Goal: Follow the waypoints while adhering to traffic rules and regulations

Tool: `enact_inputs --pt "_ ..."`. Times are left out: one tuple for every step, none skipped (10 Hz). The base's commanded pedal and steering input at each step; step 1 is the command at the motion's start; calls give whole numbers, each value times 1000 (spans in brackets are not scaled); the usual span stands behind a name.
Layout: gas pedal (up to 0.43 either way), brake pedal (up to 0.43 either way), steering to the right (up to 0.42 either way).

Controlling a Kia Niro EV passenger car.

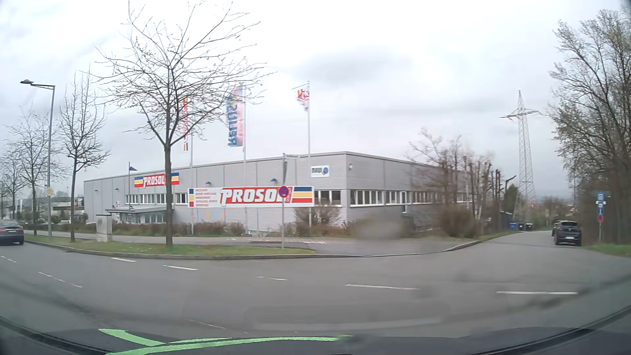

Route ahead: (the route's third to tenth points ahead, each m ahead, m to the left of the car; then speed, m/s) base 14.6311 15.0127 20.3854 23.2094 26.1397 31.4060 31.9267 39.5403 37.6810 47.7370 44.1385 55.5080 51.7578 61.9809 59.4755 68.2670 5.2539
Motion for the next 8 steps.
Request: enact_inputs --pt "311 0 -422" --pt "299 0 -415" --pt "299 0 -410" --pt "268 0 -405" --pt "260 0 -397" --pt "260 0 -385" --pt "260 0 -376" --pt "260 0 -364"
